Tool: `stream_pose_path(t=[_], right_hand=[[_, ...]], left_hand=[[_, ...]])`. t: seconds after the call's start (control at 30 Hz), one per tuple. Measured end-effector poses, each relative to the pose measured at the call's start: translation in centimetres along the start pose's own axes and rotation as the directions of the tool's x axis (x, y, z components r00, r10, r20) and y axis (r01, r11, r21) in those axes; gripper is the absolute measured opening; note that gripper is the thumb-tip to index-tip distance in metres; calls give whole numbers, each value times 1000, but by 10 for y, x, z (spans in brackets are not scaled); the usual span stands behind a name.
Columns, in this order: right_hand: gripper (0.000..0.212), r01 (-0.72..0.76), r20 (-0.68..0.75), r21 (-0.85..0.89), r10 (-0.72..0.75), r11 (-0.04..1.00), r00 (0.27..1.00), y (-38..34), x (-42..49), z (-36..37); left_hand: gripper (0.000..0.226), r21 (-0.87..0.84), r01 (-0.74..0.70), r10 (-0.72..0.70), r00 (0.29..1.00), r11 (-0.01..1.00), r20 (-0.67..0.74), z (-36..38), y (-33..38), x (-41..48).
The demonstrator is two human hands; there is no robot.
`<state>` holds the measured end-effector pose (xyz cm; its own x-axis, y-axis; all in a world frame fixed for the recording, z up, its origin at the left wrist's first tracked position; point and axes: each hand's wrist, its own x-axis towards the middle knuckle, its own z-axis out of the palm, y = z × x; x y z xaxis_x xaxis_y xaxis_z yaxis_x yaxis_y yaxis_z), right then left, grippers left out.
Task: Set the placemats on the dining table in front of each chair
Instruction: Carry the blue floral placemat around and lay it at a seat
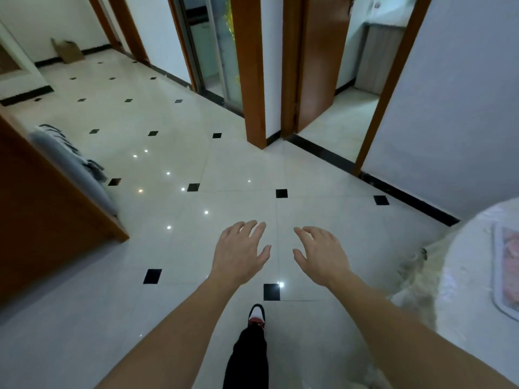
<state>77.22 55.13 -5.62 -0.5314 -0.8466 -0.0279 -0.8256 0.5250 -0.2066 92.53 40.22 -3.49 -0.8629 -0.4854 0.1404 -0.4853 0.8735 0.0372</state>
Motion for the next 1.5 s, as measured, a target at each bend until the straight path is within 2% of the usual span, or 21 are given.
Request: stream_pose_path(t=[0.17,0.33,0.5,0.63,0.93,1.2,1.33,1.5], right_hand=[[56,-104,-28,-14,103,995,994,37,65,-5],[56,-280,-54,-24,279,960,959,81,125,-26],[55,-445,-91,-10,443,895,892,121,167,-47],[54,-571,-114,24,570,821,814,159,162,-55],[54,-839,-175,119,843,531,509,264,85,-71],[54,-947,-173,210,963,242,207,340,-27,-68],[52,-967,-175,218,980,128,90,366,-83,-68],[54,-970,-141,241,988,-25,-60,378,-134,-62]], left_hand=[[58,-56,-119,121,992,991,20,23,-4,96],[55,-57,-326,327,944,944,27,30,-2,209],[53,-77,-455,456,890,887,-4,36,20,307],[53,-108,-590,594,805,800,5,51,69,356],[53,-158,-839,849,528,520,-7,72,242,407],[50,-254,-931,963,269,261,2,82,414,391],[58,-325,-921,972,234,215,-22,87,484,375],[52,-466,-855,971,235,226,40,93,536,361]])
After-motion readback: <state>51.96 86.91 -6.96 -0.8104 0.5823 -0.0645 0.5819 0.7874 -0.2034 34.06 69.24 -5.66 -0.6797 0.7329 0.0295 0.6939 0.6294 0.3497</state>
